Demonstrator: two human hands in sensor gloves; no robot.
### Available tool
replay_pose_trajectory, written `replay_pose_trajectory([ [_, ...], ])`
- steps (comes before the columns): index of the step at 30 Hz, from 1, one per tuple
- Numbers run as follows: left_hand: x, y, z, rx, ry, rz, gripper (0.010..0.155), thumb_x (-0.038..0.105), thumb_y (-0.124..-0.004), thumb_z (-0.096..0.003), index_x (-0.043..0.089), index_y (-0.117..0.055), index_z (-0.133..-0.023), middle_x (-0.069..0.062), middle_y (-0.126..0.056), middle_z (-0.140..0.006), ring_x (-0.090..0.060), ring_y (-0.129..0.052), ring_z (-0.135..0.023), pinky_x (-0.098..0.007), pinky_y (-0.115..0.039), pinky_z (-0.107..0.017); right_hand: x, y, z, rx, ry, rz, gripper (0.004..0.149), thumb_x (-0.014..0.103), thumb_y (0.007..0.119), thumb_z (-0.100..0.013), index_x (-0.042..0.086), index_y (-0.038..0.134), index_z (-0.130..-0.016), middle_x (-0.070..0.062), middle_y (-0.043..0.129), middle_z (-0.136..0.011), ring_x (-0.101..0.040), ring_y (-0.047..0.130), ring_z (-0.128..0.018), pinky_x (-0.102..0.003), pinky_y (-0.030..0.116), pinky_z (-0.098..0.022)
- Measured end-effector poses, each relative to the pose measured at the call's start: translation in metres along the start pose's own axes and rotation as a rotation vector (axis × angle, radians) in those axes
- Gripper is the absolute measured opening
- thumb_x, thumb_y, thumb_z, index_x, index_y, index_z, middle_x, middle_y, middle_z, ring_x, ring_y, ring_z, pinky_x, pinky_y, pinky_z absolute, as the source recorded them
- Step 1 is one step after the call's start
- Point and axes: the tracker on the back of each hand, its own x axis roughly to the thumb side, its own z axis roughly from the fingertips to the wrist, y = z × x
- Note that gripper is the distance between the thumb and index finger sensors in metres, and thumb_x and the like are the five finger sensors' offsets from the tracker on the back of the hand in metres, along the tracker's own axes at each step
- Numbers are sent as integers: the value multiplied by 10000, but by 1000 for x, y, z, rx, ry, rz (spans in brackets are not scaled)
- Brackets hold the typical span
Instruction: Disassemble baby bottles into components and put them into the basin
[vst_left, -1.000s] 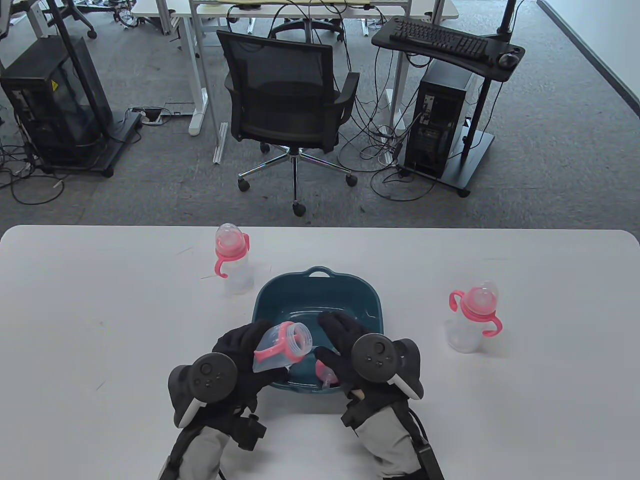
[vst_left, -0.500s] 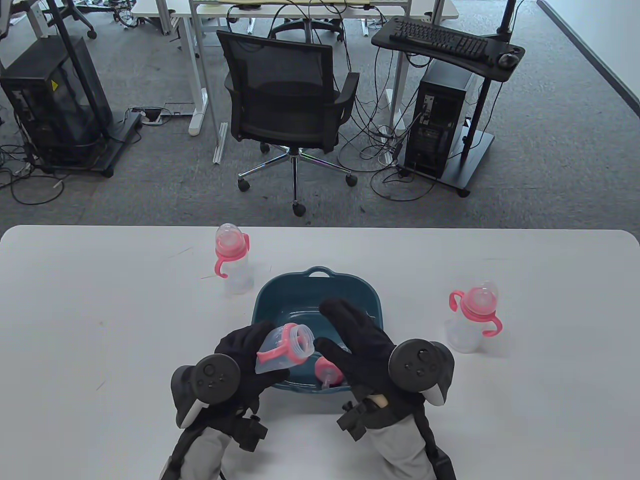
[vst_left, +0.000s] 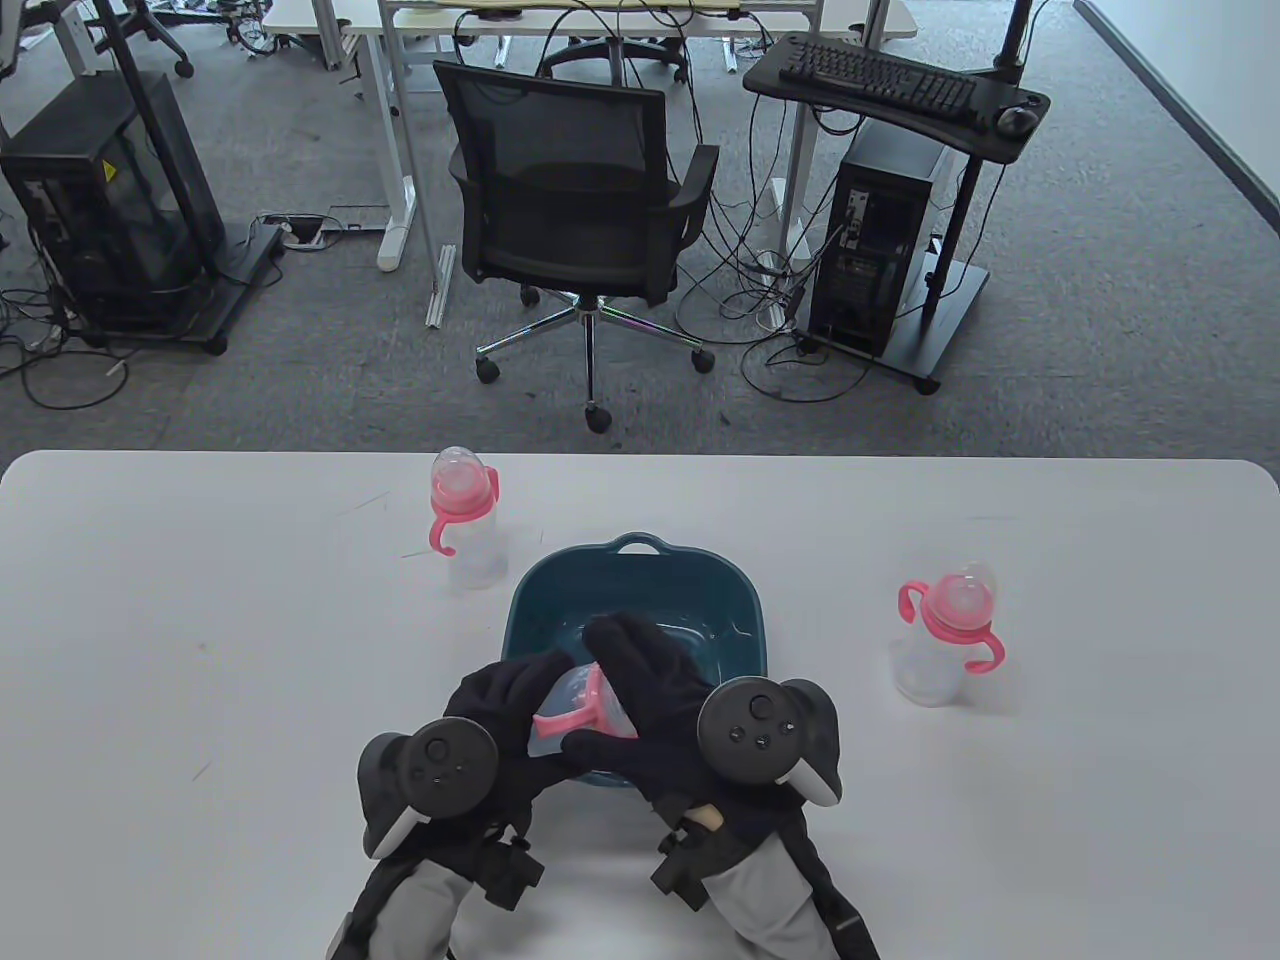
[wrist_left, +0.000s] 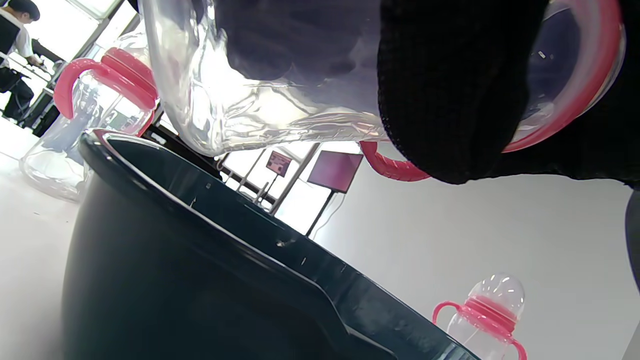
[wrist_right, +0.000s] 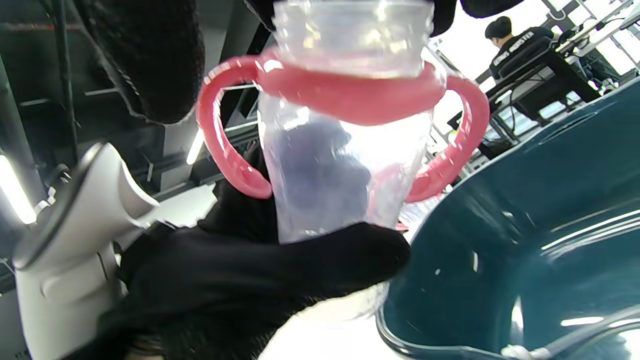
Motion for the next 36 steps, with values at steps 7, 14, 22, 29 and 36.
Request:
replay_pose_trajectory([
  [7, 3, -2, 0, -11, -16, -4, 913, 482, -982, -323, 443, -436, -1054, 102, -544, -1068, -243, -616, -1058, -613, -427, -782, -4, 7, -3, 14, 11, 64, 786, 398, 879, -517, 186, 455, -1144, -219, 470, -1170, -547, 571, -977, -706, 522, -647],
  [14, 3, -4, 0, -20, -19, -9, 913, 485, -982, -321, 443, -439, -1054, 102, -549, -1067, -244, -621, -1057, -613, -434, -780, -8, 6, -4, 15, 9, 41, 758, 390, 897, -505, 174, 515, -1123, -201, 555, -1127, -525, 623, -935, -692, 542, -640],
  [22, 3, -3, -1, -15, -21, 3, 914, 490, -980, -321, 444, -437, -1055, 105, -548, -1068, -242, -621, -1058, -612, -436, -780, -8, 3, -3, -7, -4, 37, 727, 400, 893, -501, 178, 559, -1108, -200, 586, -1118, -522, 648, -921, -682, 554, -640],
  [29, -3, 0, -1, -1, -7, 39, 914, 489, -979, -324, 444, -433, -1055, 102, -544, -1069, -244, -620, -1056, -612, -434, -779, -8, -11, 2, -59, -13, 24, 705, 417, 885, -504, 183, 584, -1097, -198, 605, -1111, -511, 661, -914, -675, 558, -641],
  [36, -1, 1, 0, 9, -11, 36, 914, 490, -977, -327, 442, -428, -1056, 101, -540, -1070, -244, -616, -1058, -612, -433, -779, -8, -15, 4, -79, -15, 9, 701, 419, 878, -509, 177, 583, -1097, -201, 605, -1111, -513, 661, -910, -674, 557, -639],
])
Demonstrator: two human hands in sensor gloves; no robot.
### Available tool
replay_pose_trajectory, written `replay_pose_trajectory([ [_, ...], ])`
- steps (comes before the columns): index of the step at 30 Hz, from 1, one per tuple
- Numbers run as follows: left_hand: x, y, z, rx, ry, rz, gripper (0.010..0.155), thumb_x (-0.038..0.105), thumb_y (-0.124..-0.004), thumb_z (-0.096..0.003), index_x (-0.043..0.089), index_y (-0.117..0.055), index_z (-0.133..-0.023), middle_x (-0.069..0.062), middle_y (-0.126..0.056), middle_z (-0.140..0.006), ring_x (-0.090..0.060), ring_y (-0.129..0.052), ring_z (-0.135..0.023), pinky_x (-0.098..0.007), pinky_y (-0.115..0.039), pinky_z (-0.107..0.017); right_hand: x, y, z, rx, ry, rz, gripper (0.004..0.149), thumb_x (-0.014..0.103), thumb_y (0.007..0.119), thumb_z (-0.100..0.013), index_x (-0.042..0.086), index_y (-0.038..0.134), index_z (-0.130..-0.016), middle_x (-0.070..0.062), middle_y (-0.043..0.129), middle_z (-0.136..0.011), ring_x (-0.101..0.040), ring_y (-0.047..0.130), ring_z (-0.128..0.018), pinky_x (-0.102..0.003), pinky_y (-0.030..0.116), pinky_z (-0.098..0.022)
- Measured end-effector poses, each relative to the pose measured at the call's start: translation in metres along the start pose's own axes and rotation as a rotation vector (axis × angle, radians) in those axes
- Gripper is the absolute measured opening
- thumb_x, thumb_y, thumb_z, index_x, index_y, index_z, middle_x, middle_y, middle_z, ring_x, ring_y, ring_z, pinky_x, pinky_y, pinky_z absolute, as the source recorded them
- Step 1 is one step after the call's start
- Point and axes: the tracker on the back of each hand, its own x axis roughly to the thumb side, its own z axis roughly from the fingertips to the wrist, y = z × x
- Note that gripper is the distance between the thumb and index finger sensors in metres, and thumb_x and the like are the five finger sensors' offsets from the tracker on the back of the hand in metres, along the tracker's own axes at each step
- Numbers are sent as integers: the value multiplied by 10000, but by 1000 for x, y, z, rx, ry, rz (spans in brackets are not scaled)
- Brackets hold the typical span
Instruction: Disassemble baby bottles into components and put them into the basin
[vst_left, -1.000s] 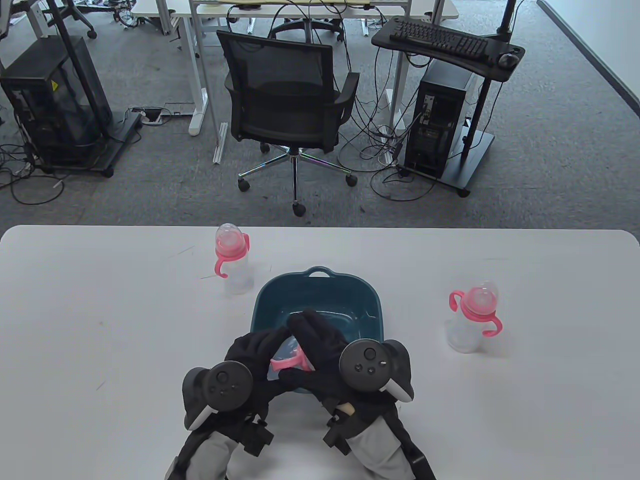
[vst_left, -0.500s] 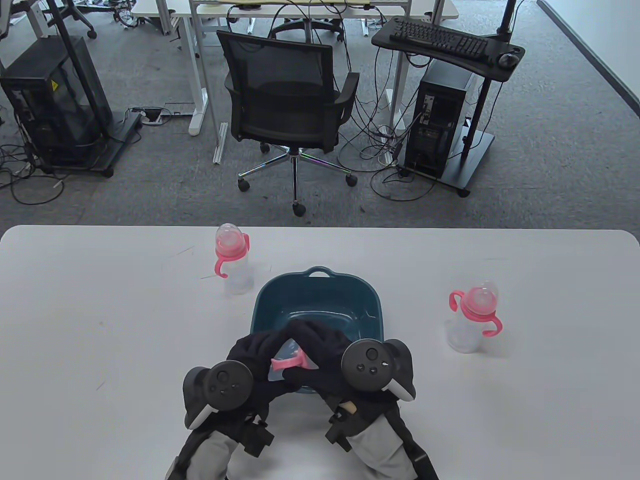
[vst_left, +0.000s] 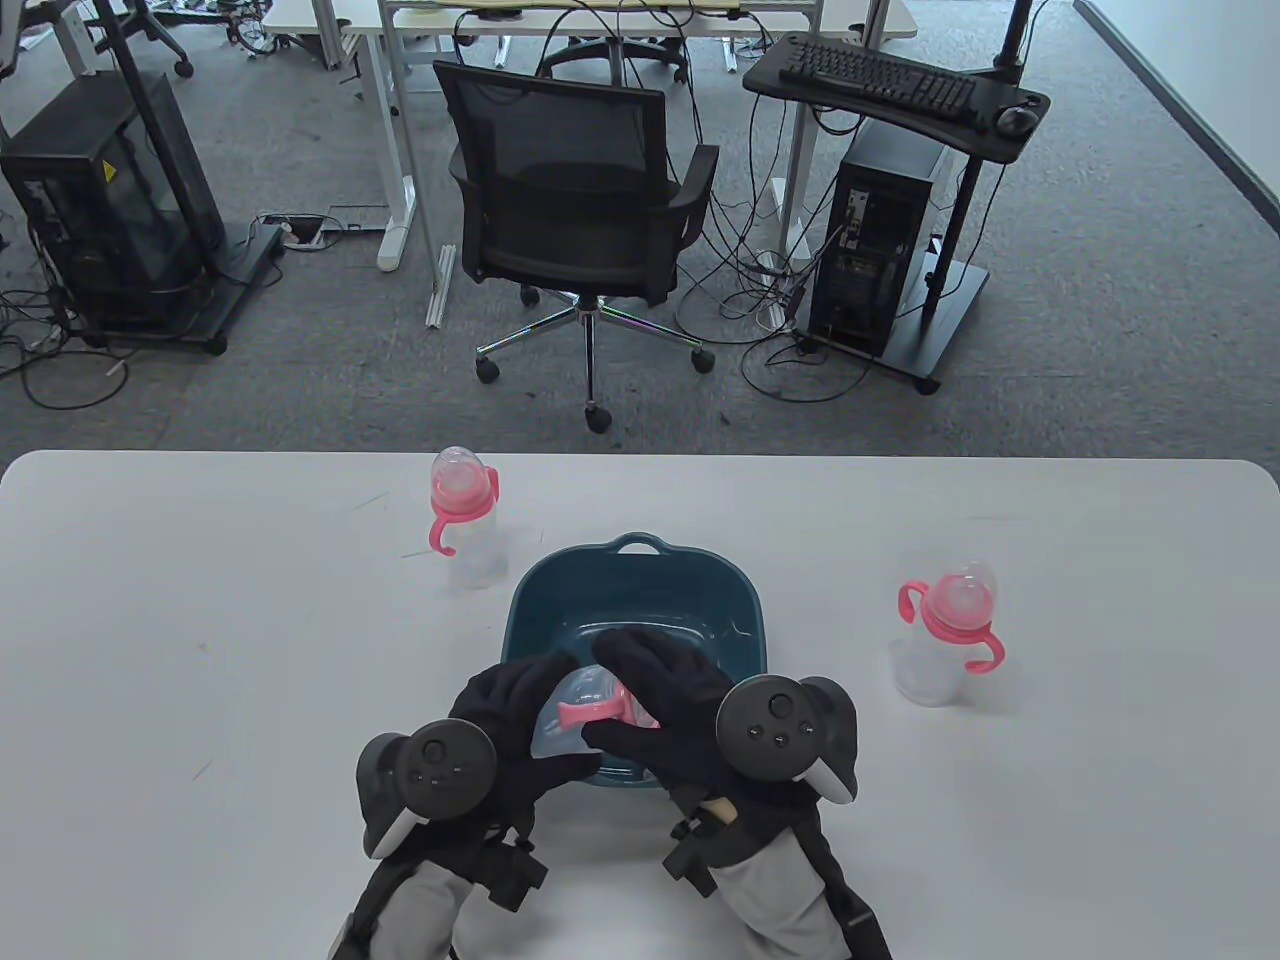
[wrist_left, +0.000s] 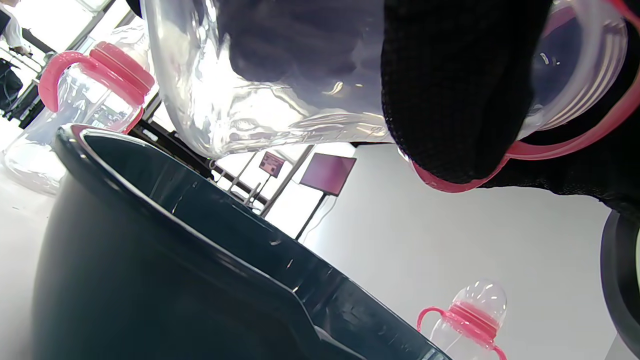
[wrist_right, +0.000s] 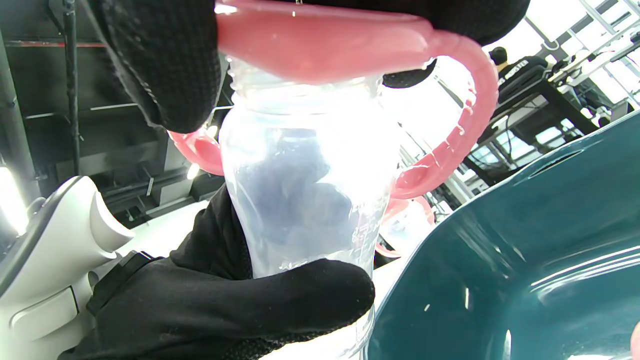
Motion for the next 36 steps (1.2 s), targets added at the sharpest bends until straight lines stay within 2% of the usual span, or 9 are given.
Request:
replay_pose_trajectory([
  [4, 0, 0, 0, 0, 4, -11, 916, 483, -979, -329, 442, -426, -1057, 100, -536, -1071, -246, -608, -1061, -614, -424, -781, -1, -3, 1, -14, 3, 8, 702, 424, 874, -512, 178, 579, -1099, -199, 606, -1110, -513, 660, -910, -672, 555, -639],
  [8, -3, -1, 0, -10, 27, -29, 914, 476, -981, -331, 442, -426, -1056, 99, -533, -1073, -249, -601, -1064, -615, -416, -784, -1, -17, 6, -102, 6, 55, 701, 428, 867, -513, 183, 574, -1100, -193, 597, -1113, -507, 656, -912, -669, 557, -639],
  [14, -11, 2, 0, -2, 65, -9, 914, 472, -981, -332, 441, -424, -1057, 99, -528, -1074, -248, -597, -1066, -615, -409, -786, -7, -43, 16, -237, 23, 19, 702, 422, 862, -519, 180, 560, -1105, -193, 582, -1120, -509, 640, -921, -670, 547, -643],
  [19, -14, 4, 1, 7, 80, 7, 914, 479, -974, -338, 440, -414, -1059, 97, -521, -1075, -248, -594, -1067, -614, -408, -786, -16, -50, 20, -272, 52, 27, 722, 427, 850, -527, 167, 524, -1116, -198, 568, -1122, -510, 635, -921, -670, 546, -643],
  [27, -15, 6, 1, 17, 93, 15, 913, 480, -972, -341, 438, -411, -1060, 94, -519, -1076, -251, -591, -1067, -614, -407, -785, -31, -36, 14, -233, 119, 93, 728, 411, 851, -526, 151, 513, -1117, -211, 551, -1125, -521, 623, -931, -671, 540, -647],
  [36, -15, 6, 1, 16, 94, 17, 914, 486, -966, -344, 435, -404, -1063, 93, -516, -1077, -251, -589, -1068, -613, -408, -785, -60, 0, 6, -91, 236, 251, 744, 400, 853, -522, 131, 495, -1117, -214, 544, -1124, -522, 616, -938, -672, 531, -652],
])
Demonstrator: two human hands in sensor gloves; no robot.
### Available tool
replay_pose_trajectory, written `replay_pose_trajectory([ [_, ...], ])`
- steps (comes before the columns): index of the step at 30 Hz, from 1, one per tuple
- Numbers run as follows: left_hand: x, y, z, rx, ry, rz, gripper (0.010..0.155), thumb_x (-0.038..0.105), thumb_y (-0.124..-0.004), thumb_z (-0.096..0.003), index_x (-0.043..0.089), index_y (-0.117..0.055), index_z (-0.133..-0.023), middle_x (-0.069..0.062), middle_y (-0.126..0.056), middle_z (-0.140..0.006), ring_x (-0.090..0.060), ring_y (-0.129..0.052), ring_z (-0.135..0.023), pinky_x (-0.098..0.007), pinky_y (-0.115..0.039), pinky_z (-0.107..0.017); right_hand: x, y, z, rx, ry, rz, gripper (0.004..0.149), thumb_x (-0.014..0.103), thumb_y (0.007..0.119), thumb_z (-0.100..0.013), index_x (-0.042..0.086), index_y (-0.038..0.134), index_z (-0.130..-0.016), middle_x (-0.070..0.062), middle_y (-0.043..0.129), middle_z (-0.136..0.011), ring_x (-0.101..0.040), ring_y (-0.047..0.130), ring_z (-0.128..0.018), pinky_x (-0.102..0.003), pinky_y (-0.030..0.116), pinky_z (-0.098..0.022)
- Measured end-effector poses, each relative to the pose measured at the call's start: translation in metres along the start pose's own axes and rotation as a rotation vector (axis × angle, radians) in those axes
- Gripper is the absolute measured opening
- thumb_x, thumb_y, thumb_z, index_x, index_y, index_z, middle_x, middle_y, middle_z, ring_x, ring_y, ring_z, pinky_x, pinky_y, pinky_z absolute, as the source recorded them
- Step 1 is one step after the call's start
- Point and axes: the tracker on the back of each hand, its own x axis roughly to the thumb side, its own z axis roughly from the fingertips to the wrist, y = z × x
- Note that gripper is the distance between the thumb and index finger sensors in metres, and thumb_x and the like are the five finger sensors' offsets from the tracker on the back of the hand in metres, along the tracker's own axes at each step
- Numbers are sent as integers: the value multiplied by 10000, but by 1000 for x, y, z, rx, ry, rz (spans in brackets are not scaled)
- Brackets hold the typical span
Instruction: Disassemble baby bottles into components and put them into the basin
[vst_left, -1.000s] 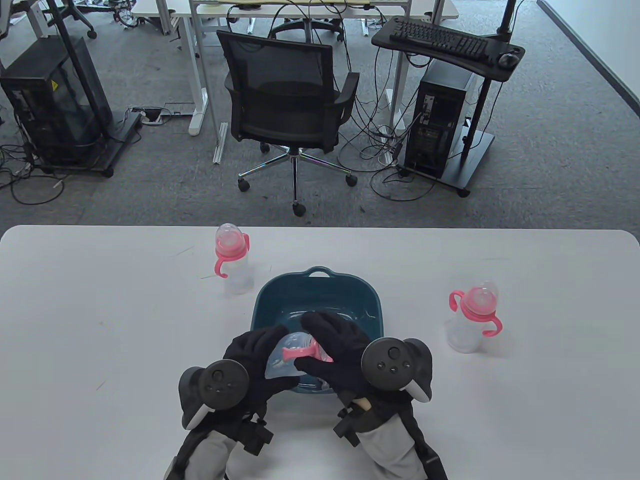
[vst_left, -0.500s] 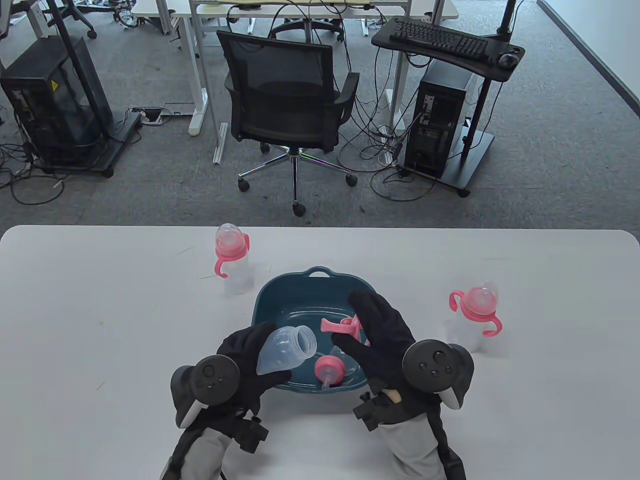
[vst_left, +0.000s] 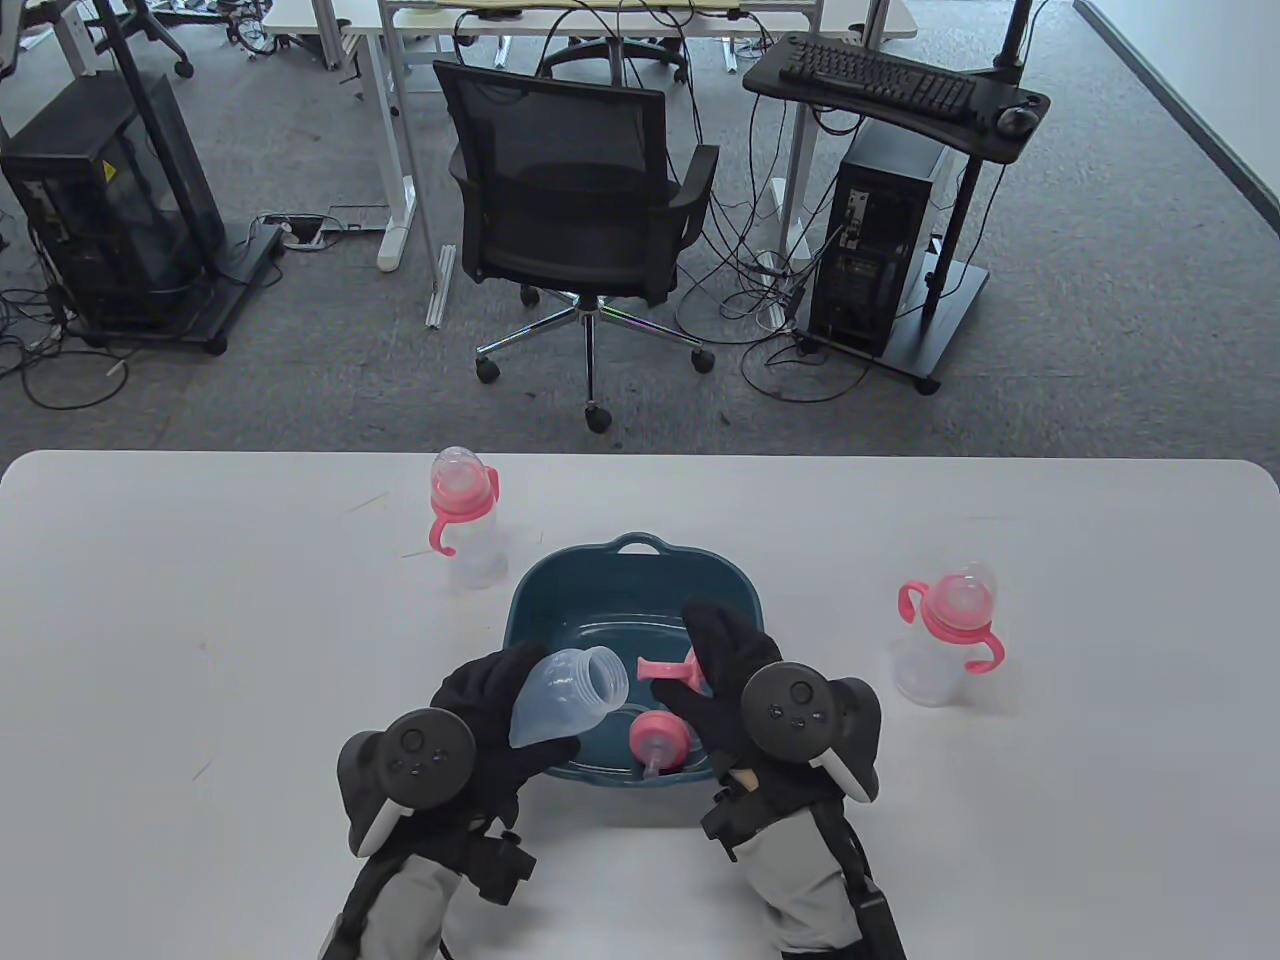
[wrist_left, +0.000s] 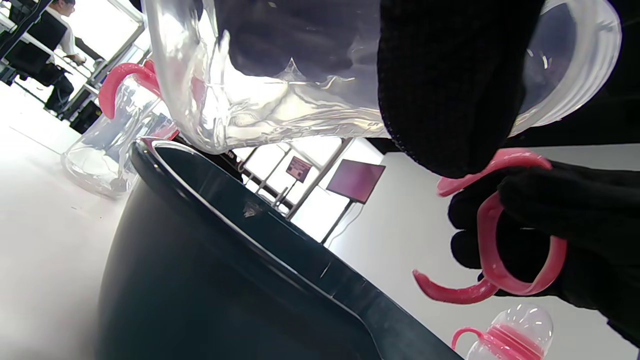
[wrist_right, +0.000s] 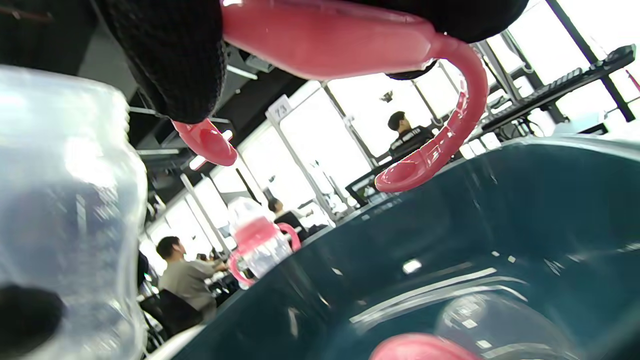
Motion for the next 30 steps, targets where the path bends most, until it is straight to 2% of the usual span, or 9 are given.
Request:
replay_pose_trajectory([
  [9, 0, 0, 0, 1, -7, 5, 914, 488, -964, -345, 433, -401, -1064, 91, -515, -1078, -253, -591, -1067, -614, -409, -784, -7, 30, -3, 74, -1, 211, 763, 366, 871, -504, 133, 474, -1112, -200, 504, -1134, -495, 568, -979, -646, 507, -682],
  [16, 0, 2, 0, 10, -10, 20, 914, 489, -963, -346, 434, -400, -1064, 91, -513, -1078, -251, -589, -1068, -614, -408, -784, -12, 40, -4, 115, 13, 265, 764, 345, 873, -502, 136, 465, -1113, -195, 478, -1146, -486, 526, -1004, -649, 462, -697],
  [23, 0, 2, 0, 11, -12, 20, 914, 490, -963, -346, 433, -401, -1064, 91, -515, -1077, -253, -590, -1067, -613, -411, -784, -16, 34, -2, 94, 28, 227, 736, 347, 850, -516, 137, 473, -1112, -201, 466, -1150, -492, 507, -1008, -654, 451, -697],
  [30, 0, 3, 0, 13, -8, 25, 913, 491, -961, -347, 433, -399, -1064, 92, -512, -1078, -251, -590, -1067, -613, -411, -784, -12, 6, 4, 4, 9, 158, 707, 353, 830, -531, 148, 480, -1110, -187, 474, -1153, -482, 502, -1014, -652, 447, -698],
])
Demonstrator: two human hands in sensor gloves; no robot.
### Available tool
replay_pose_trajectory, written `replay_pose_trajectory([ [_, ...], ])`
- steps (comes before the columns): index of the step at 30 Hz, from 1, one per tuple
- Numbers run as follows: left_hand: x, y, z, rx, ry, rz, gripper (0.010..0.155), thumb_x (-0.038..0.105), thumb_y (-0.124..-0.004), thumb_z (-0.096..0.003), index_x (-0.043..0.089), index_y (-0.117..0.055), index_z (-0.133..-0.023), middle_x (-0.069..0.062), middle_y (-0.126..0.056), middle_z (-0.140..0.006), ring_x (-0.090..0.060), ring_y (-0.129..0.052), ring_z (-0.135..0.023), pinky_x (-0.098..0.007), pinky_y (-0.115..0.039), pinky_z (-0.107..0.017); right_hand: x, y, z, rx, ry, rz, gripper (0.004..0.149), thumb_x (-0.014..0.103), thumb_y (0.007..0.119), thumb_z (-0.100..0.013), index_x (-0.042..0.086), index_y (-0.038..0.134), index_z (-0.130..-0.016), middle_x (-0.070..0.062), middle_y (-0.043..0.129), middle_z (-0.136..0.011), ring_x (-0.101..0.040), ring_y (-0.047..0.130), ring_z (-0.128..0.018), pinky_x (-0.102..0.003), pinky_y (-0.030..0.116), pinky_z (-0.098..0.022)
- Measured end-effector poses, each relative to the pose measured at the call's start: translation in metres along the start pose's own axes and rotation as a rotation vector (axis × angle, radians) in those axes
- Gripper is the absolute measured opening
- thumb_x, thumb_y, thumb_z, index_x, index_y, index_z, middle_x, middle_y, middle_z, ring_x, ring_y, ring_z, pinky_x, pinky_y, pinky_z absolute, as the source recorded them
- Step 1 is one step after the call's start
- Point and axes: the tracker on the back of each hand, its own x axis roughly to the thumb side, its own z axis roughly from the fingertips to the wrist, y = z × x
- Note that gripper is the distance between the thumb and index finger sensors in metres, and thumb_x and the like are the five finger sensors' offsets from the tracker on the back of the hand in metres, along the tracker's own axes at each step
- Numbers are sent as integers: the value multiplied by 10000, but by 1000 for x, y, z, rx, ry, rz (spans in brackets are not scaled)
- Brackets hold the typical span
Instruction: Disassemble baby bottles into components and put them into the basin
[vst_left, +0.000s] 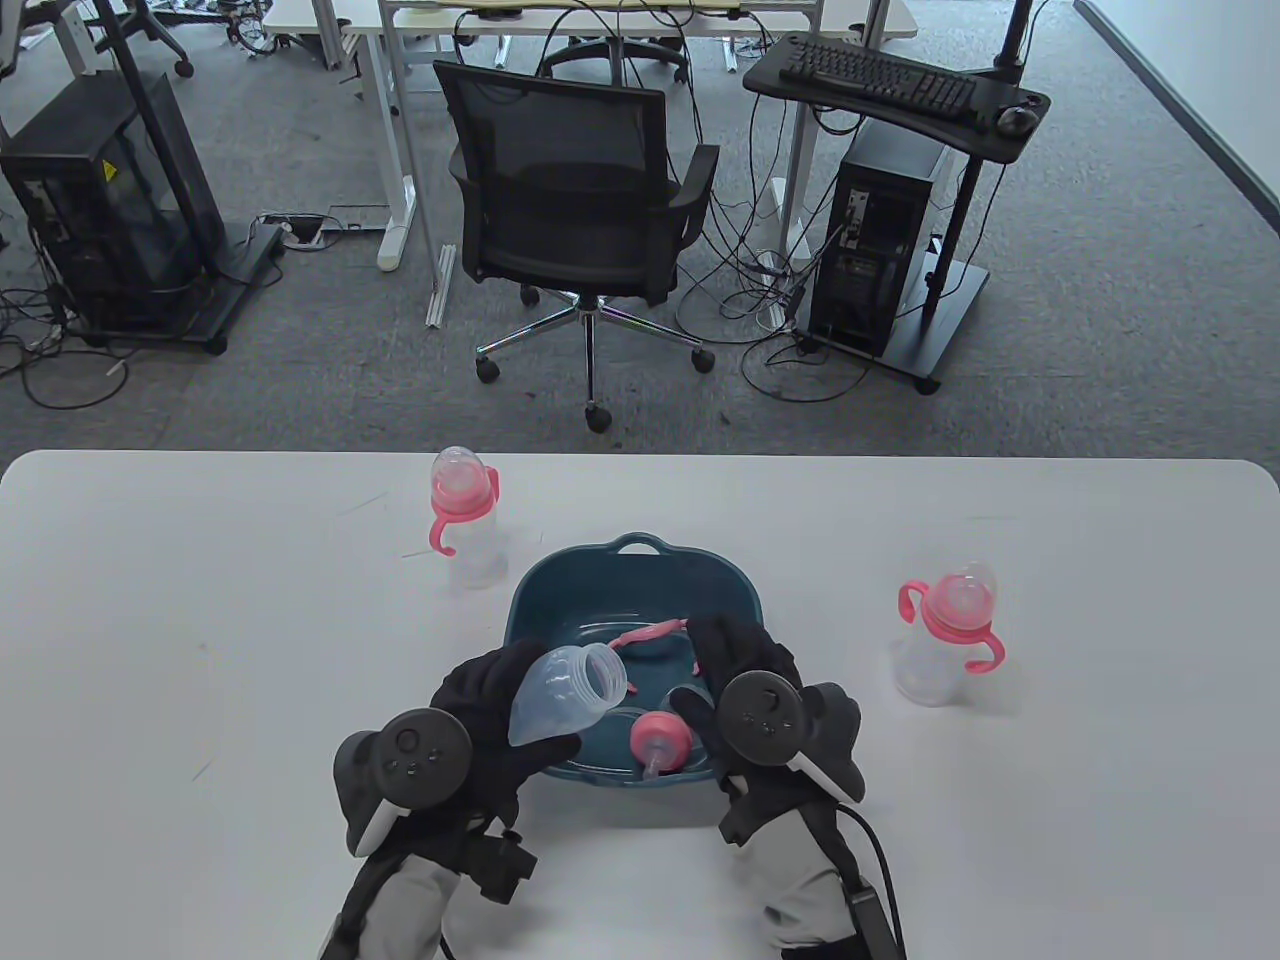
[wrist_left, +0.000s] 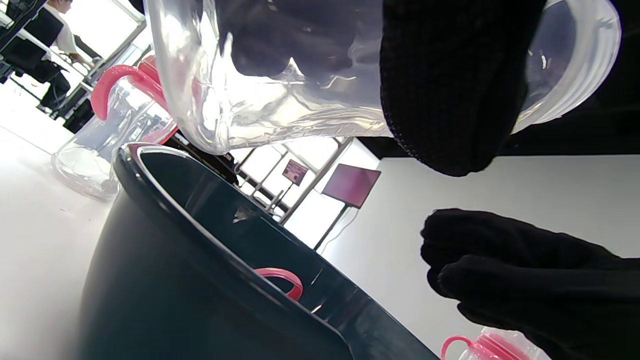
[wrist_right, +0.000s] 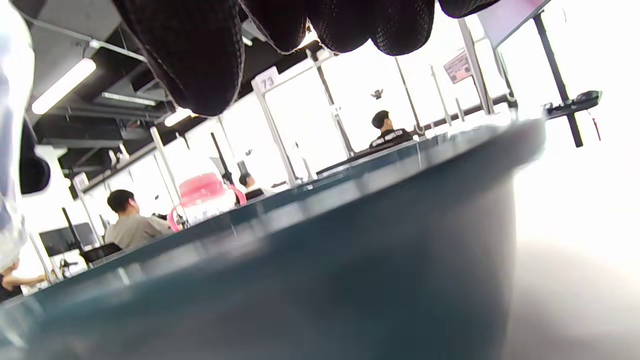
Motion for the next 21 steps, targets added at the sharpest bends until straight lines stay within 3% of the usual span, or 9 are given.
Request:
replay_pose_trajectory([
  [8, 2, 1, 0, 24, -1, 14, 911, 525, -944, -355, 416, -394, -1073, 80, -521, -1075, -258, -616, -1054, -607, -428, -777, -28, -30, 33, -56, 7, 45, 687, 371, 809, -541, 157, 486, -1108, -177, 480, -1154, -475, 500, -1018, -652, 448, -698],
  [14, 9, 2, -3, 80, 24, 59, 909, 583, -922, -359, 369, -423, -1088, 46, -581, -1059, -274, -691, -1019, -606, -431, -768, -68, -26, 59, -20, 72, 84, 682, 381, 801, -544, 164, 486, -1109, -172, 479, -1157, -472, 495, -1022, -655, 441, -699],
  [21, 19, -8, -16, 95, 111, 10, 909, 597, -913, -376, 309, -451, -1105, -1, -622, -1051, -312, -729, -996, -602, -444, -757, -90, -22, 62, -13, 110, 28, 668, 373, 797, -547, 161, 497, -1105, -177, 476, -1155, -476, 487, -1019, -655, 432, -699],
])
